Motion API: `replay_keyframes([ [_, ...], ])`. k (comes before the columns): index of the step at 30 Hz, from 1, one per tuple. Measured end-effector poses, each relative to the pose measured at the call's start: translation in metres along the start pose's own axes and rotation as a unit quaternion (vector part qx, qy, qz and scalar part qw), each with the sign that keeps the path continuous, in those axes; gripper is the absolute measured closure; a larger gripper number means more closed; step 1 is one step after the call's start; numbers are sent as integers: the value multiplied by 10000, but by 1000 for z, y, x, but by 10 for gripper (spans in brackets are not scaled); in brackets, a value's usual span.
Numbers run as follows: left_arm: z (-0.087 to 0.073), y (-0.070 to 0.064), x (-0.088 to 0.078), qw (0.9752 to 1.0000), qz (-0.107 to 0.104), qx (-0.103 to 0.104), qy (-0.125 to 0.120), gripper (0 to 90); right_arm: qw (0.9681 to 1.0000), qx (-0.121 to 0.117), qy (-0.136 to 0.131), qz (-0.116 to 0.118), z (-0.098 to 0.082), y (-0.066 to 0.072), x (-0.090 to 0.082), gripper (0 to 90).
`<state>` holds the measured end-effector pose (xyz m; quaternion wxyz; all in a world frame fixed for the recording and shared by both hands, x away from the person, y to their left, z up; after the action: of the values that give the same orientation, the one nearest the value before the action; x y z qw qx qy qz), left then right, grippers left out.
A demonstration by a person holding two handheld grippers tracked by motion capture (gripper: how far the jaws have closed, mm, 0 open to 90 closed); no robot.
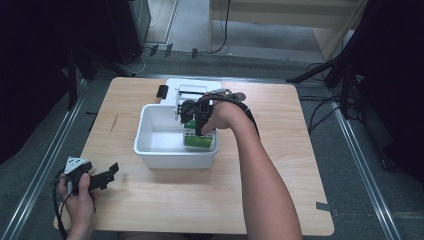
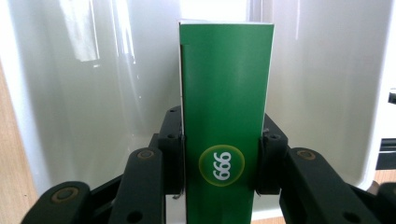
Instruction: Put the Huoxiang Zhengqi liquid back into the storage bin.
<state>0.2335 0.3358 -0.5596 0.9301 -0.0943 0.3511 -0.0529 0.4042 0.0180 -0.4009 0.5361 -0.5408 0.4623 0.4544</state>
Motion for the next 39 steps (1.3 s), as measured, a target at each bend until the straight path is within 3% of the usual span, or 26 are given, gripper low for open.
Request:
replay_keyframes([
  [8,0,0,0,10000,-5,-1,-11,6,9998,114,-157,20,-1,-4,1,602],
  [17,0,0,-1,10000,-8,37,35,6,9984,471,-296,117,-8,-2,-8,351],
  [24,0,-1,-1,10000,-1,43,28,6,9963,571,-622,155,-15,1,-28,318],
  [32,0,-1,0,10000,-2,49,20,6,9943,728,-780,-80,-26,2,-54,312],
  [39,0,-1,0,10000,-12,37,8,5,9880,1127,-1012,-296,-45,-1,-69,299],
])
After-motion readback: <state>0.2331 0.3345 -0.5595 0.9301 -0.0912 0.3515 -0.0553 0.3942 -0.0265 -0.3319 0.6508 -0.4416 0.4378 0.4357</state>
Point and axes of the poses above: each handheld gripper's, and its own axes: x roughly forward along the jaws, z roughly out of its top, y roughly to its left, the point moved 1 cm from there along x, roughly forward along the jaws, and after that the axes turned 6 degrees about y, right-handed, at the moved point
